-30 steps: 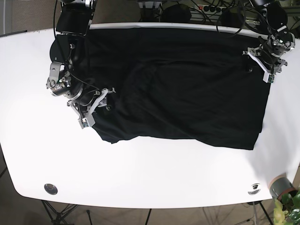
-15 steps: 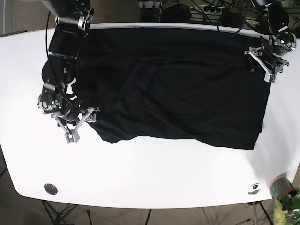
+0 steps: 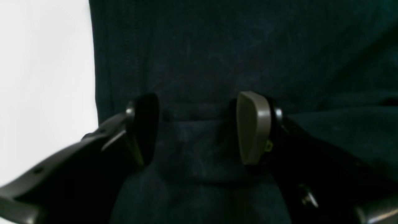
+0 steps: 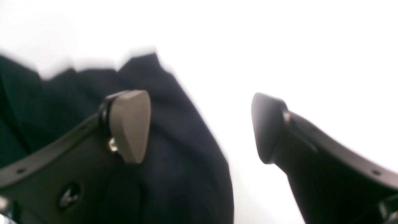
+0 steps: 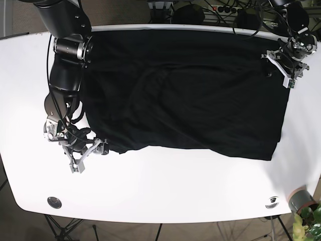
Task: Fold the T-shirt properly
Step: 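Move the right gripper along the shirt side and regrasp the fabric, then move the left gripper down the shirt side and grasp the edge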
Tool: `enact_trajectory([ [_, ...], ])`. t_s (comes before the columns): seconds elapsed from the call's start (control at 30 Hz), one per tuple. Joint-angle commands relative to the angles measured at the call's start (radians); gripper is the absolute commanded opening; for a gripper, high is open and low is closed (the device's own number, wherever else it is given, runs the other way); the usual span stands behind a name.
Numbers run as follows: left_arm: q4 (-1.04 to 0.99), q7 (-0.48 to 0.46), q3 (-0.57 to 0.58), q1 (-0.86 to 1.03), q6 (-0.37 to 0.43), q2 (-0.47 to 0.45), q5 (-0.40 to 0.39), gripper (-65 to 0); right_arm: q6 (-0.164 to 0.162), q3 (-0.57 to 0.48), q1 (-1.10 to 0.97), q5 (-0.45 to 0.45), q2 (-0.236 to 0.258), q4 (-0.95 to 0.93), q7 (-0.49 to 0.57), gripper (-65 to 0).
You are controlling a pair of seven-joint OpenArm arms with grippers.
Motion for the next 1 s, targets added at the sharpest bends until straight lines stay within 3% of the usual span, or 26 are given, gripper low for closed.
enact_trajectory([
  [0.0, 0.011, -0.004, -0.009, -0.002, 0.0, -0.016, 0.0, -27.8, 0.006, -0.002, 0.06, 0.016, 0.006, -0.085, 0.075, -16.8],
  [0.2, 0.011, -0.004, -0.009, -0.002, 0.0, -0.016, 0.0, -27.8, 0.009, -0.002, 0.14, 0.016, 0.034, -0.324, 0.157, -16.8],
  [0.6, 0.011, -0.004, -0.009, -0.009, 0.0, -0.016, 0.0, -27.8, 0.009, -0.003, 0.111, 0.016, -0.023, -0.33, 0.163, -17.9],
  [0.8, 0.011, -0.004, -0.006, -0.009, 0.0, -0.016, -0.001, -27.8, 0.004, -0.1, 0.083, 0.023, -0.037, -0.328, 0.169, -27.7],
  [0.97, 0.022, -0.004, -0.008, -0.021, 0.0, -0.016, -0.006, -27.8, 0.003, -0.091, 0.082, 0.023, -0.038, -0.328, 0.19, -43.1],
])
